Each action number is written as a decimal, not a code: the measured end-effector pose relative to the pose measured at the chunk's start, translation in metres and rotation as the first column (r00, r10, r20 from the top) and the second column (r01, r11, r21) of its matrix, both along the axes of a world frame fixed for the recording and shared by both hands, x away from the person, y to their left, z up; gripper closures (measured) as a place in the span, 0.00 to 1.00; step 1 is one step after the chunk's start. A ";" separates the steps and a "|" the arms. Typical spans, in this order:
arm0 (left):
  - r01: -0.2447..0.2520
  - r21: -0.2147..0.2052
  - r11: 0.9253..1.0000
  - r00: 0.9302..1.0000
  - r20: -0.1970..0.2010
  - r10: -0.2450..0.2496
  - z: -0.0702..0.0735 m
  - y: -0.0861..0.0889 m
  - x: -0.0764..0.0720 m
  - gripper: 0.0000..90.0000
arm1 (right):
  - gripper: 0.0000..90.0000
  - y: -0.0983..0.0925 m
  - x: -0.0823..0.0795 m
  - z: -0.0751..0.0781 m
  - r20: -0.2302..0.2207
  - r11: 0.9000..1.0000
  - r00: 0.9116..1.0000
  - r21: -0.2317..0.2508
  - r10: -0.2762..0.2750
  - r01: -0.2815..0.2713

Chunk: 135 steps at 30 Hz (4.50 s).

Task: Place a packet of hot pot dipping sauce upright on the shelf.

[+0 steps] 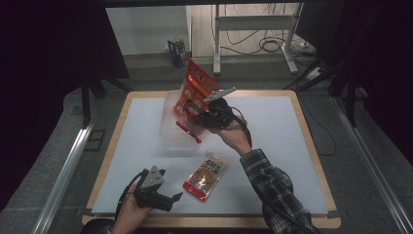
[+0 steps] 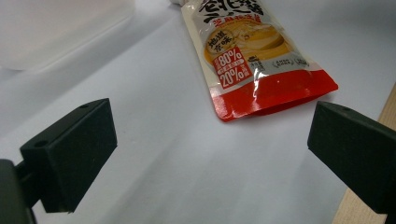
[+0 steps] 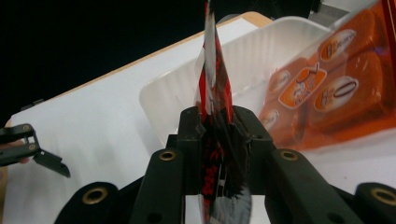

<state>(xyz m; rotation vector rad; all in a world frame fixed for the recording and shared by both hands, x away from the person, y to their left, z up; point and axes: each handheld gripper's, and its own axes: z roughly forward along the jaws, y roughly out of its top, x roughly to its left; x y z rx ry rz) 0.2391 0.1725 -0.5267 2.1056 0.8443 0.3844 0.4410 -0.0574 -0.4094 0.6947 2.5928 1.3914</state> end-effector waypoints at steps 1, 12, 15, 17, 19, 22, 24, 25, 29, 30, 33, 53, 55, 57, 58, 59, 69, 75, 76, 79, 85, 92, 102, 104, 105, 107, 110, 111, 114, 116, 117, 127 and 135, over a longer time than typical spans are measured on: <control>0.000 0.001 1.000 1.000 0.000 0.000 0.000 0.000 0.000 0.01 | 0.81 0.002 0.000 0.001 0.007 1.000 1.000 0.001 0.001 -0.001; 0.011 0.011 1.000 1.000 0.000 -0.011 0.000 -0.001 0.000 0.01 | 0.82 0.028 0.001 0.000 0.021 0.999 0.999 0.009 0.044 -0.045; 0.012 0.012 1.000 1.000 -0.001 -0.012 0.000 -0.001 -0.001 0.01 | 0.82 0.034 -0.001 -0.005 0.018 0.998 0.998 -0.011 0.059 -0.059; 0.013 0.015 1.000 1.000 -0.003 -0.013 0.000 -0.001 -0.001 0.01 | 0.89 0.035 -0.001 -0.010 0.016 0.998 0.998 -0.021 0.065 -0.064; 0.016 0.017 1.000 1.000 -0.005 -0.016 0.000 -0.001 -0.001 0.01 | 0.89 0.035 -0.001 -0.012 0.009 0.997 0.997 -0.020 0.071 -0.071; 0.018 0.023 1.000 1.000 -0.005 -0.018 0.000 -0.002 -0.001 0.01 | 0.89 0.038 -0.001 -0.019 -0.009 0.996 0.996 -0.039 0.085 -0.085; 0.019 0.025 1.000 1.000 -0.005 -0.019 -0.001 -0.002 -0.001 0.01 | 0.89 0.039 -0.002 -0.022 -0.015 0.995 0.996 -0.042 0.085 -0.085; 0.019 0.025 1.000 1.000 -0.005 -0.019 -0.001 -0.002 -0.001 0.01 | 0.89 0.039 -0.002 -0.022 -0.015 0.995 0.996 -0.042 0.085 -0.085; 0.020 0.031 0.999 1.000 -0.006 -0.020 -0.001 -0.003 -0.001 0.01 | 0.89 0.042 -0.003 -0.023 -0.016 0.995 0.996 -0.049 0.090 -0.091; 0.020 0.031 0.999 1.000 -0.006 -0.020 -0.001 -0.003 -0.001 0.01 | 0.89 0.042 -0.003 -0.023 -0.016 0.995 0.996 -0.049 0.090 -0.091; 0.023 0.034 0.999 1.000 -0.007 -0.023 -0.001 -0.003 -0.001 0.01 | 0.86 0.044 -0.003 -0.024 -0.010 0.994 0.996 -0.061 0.087 -0.087; 0.018 0.045 0.999 1.000 -0.018 -0.017 -0.002 -0.004 0.000 0.02 | 0.41 0.035 -0.009 -0.028 0.021 0.990 0.998 -0.129 0.059 -0.055; 0.017 0.042 0.999 1.000 -0.021 -0.016 -0.002 -0.004 0.000 0.02 | 0.37 0.033 -0.010 -0.028 0.027 0.990 0.998 -0.128 0.056 -0.052; 0.018 0.050 0.999 1.000 -0.021 -0.017 -0.003 -0.005 0.000 0.02 | 0.33 0.031 -0.012 -0.028 0.035 0.991 0.998 -0.125 0.049 -0.044; 0.018 0.050 0.999 1.000 -0.021 -0.017 -0.003 -0.005 0.000 0.02 | 0.33 0.031 -0.012 -0.028 0.035 0.991 0.998 -0.125 0.049 -0.044; 0.017 0.052 0.999 1.000 -0.020 -0.016 -0.003 -0.005 0.000 0.02 | 0.31 0.030 -0.013 -0.028 0.038 0.992 0.998 -0.122 0.048 -0.043; 0.018 0.067 0.998 1.000 -0.022 -0.017 -0.004 -0.006 0.000 0.02 | 0.14 0.018 -0.022 -0.035 0.028 0.993 0.999 -0.107 0.046 -0.043; 0.019 0.069 0.997 0.999 -0.026 -0.018 -0.004 -0.006 0.000 0.03 | 0.11 0.011 -0.030 -0.034 0.032 0.994 0.998 -0.101 0.046 -0.042; 0.022 0.071 0.997 0.999 -0.028 -0.020 -0.004 -0.006 0.000 0.03 | 0.10 0.008 -0.033 -0.034 0.032 0.995 0.998 -0.094 0.045 -0.042; 0.023 0.073 0.997 0.999 -0.029 -0.021 -0.004 -0.007 0.000 0.03 | 0.08 0.005 -0.035 -0.033 0.030 0.996 0.999 -0.086 0.035 -0.032; 0.022 0.075 0.997 0.999 -0.031 -0.020 -0.004 -0.007 0.000 0.03 | 0.03 -0.005 -0.041 -0.036 0.010 0.998 1.000 -0.056 0.014 -0.013; 0.030 0.072 0.997 0.999 -0.045 -0.027 -0.003 -0.008 -0.001 0.04 | 0.00 -0.013 -0.049 -0.038 0.012 0.998 1.000 -0.069 0.015 -0.014; 0.065 0.091 0.994 0.997 -0.047 -0.061 0.000 -0.010 -0.005 0.05 | 0.00 -0.032 -0.063 -0.044 0.011 0.997 1.000 -0.074 -0.012 0.013; 0.060 0.087 0.994 0.997 -0.043 -0.057 0.001 -0.010 -0.006 0.06 | 0.00 -0.035 -0.065 -0.046 0.009 0.997 1.000 -0.075 -0.012 0.013; 0.060 0.087 0.994 0.997 -0.043 -0.057 0.001 -0.010 -0.006 0.08 | 0.00 -0.035 -0.065 -0.046 0.009 0.997 1.000 -0.075 -0.012 0.013; 0.060 0.059 0.996 0.997 -0.045 -0.057 0.003 -0.008 -0.007 0.12 | 0.00 -0.039 -0.069 -0.047 -0.016 0.997 1.000 -0.083 -0.003 0.002; 0.066 0.033 0.997 0.996 -0.054 -0.064 0.004 -0.007 -0.006 0.18 | 0.00 -0.046 -0.075 -0.048 -0.045 0.999 0.999 -0.054 0.007 -0.010; 0.075 0.015 0.997 0.996 -0.059 -0.074 0.004 -0.007 -0.006 0.20 | 0.00 -0.048 -0.076 -0.048 -0.051 0.999 0.999 -0.052 0.003 -0.006; 0.084 0.009 0.996 0.994 -0.064 -0.084 0.004 -0.008 -0.007 0.27 | 0.00 -0.054 -0.080 -0.049 -0.053 0.999 0.999 -0.053 -0.009 0.006; 0.095 -0.001 0.995 0.993 -0.070 -0.095 0.004 -0.010 -0.007 0.31 | 0.00 -0.061 -0.086 -0.052 -0.069 0.999 0.997 -0.044 -0.022 0.019; 0.095 -0.001 0.995 0.993 -0.070 -0.095 0.004 -0.010 -0.007 0.34 | 0.00 -0.064 -0.088 -0.053 -0.073 0.999 0.997 -0.047 -0.026 0.023; 0.117 -0.053 0.992 0.991 -0.051 -0.120 0.007 -0.019 -0.006 0.58 | 0.00 -0.079 -0.103 -0.064 -0.057 0.997 0.998 -0.075 -0.041 0.037; 0.127 -0.093 0.988 0.991 -0.035 -0.130 0.008 -0.026 -0.001 0.79 | 0.00 -0.081 -0.111 -0.068 -0.034 0.993 0.998 -0.107 -0.050 0.046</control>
